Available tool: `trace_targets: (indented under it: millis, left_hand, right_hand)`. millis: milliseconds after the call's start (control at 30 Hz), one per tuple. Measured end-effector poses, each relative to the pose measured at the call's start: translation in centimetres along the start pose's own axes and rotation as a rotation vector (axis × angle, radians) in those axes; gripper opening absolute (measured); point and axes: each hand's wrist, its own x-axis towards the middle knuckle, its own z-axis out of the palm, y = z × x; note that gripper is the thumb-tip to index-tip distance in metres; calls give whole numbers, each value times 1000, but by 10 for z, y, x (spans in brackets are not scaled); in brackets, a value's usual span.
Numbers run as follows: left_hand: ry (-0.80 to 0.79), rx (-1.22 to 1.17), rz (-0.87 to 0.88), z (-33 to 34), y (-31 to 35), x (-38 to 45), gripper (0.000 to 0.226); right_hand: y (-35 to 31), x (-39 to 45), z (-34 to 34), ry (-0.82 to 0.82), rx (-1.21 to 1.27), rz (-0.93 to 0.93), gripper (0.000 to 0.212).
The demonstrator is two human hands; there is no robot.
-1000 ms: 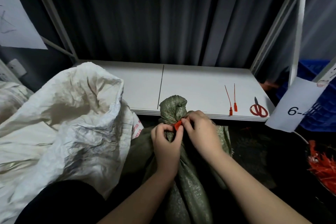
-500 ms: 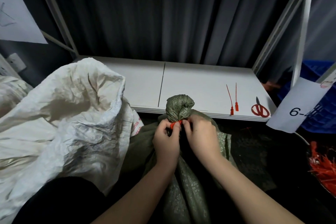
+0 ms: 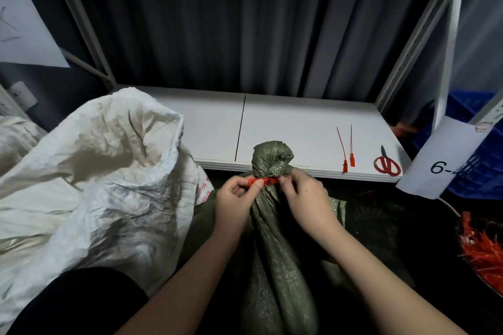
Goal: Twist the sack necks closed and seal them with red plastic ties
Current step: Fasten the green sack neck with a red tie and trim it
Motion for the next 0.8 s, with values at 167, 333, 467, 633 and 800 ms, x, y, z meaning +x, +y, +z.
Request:
trace_targets:
  millis: [167,333,467,633,800]
  left_hand:
    - [-170,195,16,1,-3,-1,22]
    - [-136,233,135,9,-2,-6,25]
    - [-102,307,168,13,1,-11,17]
    - [-140,365,241,4,6,-11,18]
    - [-196,143,156,0,7,-7,17]
  right_hand:
    - [-2,4,-11,-112,-91,-88,15]
    - [-9,2,-8,10,-346,-116,17]
    - [-10,8,-9,-67,-407,-118,26]
    - [5,22,-8,-297,-166,-134,23]
    - [3,14,-5,-214,-73,-100,21]
